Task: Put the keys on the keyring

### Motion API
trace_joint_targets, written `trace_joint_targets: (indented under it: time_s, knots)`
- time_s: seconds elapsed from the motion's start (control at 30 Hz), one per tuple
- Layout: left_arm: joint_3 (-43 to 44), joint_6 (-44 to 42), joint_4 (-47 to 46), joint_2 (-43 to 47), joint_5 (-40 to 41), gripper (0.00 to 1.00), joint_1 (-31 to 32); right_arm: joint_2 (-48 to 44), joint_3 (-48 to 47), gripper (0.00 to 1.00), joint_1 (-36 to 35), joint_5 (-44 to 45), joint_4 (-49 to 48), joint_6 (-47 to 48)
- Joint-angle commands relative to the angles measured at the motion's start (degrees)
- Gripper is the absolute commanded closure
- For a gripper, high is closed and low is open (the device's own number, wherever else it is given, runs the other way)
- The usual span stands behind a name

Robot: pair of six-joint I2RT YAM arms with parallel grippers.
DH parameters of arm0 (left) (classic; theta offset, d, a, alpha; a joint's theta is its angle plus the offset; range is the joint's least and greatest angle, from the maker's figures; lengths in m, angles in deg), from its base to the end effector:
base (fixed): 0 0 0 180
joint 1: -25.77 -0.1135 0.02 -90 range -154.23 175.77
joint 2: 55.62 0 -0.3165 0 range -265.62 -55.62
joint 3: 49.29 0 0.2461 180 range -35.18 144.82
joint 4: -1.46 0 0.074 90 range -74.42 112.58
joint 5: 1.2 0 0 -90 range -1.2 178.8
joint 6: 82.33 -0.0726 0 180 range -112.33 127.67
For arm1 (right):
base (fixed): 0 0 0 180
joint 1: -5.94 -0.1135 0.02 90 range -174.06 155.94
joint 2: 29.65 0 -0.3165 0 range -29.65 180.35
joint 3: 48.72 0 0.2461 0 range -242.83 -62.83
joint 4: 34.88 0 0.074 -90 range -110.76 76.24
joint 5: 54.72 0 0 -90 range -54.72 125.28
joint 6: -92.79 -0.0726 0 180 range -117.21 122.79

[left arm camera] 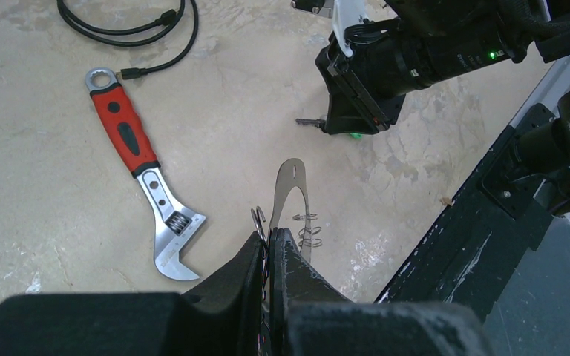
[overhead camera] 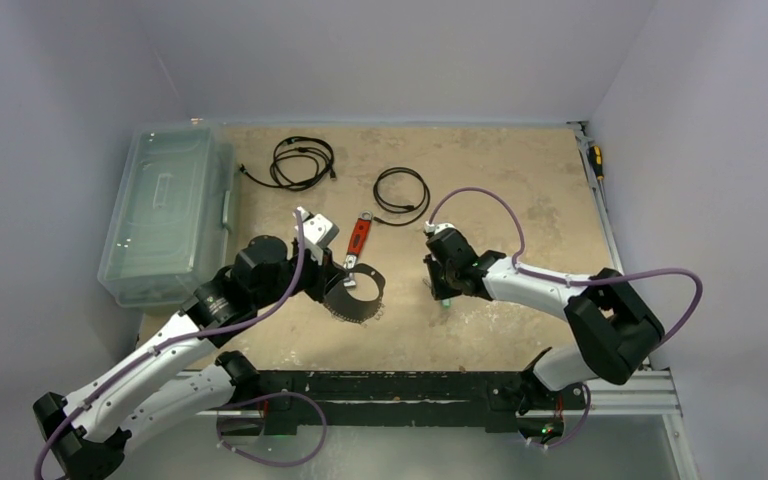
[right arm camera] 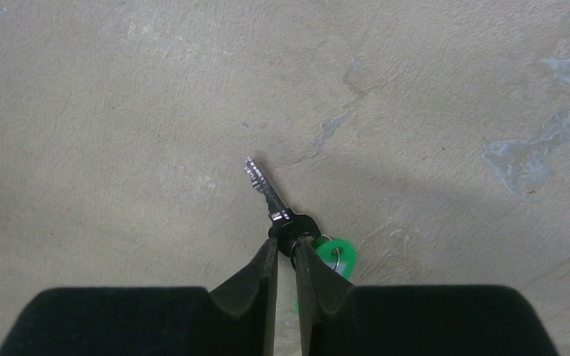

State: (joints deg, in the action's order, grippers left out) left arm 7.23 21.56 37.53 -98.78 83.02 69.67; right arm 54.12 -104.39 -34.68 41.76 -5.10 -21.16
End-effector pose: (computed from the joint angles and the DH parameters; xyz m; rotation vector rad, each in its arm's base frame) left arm 0.1127 -0.1186 0.3304 0.5952 1.9553 -0.7472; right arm 0.2182 0.1764 0.1884 -0.3344 2.5742 0.2749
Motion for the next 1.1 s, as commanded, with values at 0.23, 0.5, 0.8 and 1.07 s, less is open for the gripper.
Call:
trace_joint_targets:
  time_s: [0.23,0.5,0.8,1.07]
  knots:
    - [0.6,-0.8,-3.6,2.0,-1.6,1.00,0.0,-1.7,-1.6,1.00,-0.6,1.9,1.7,-1.4]
    - [0.7,-1.2,-4.0,2.9,-5.4,1.00,0.0,-6.1,-0.8,1.00,-0.6,-1.8,-1.3,-1.9]
    - [1.0,-1.5,-3.5,3.6,-5.4,1.00,0.0,-13.9,2.0,1.00,-0.6,-11.2,-8.5,-3.4]
    - [1.0,-1.5,-3.4,3.6,-5.8,1.00,-0.1,-15.4,5.9,1.00,-0.6,-19.6,-15.4,-5.4]
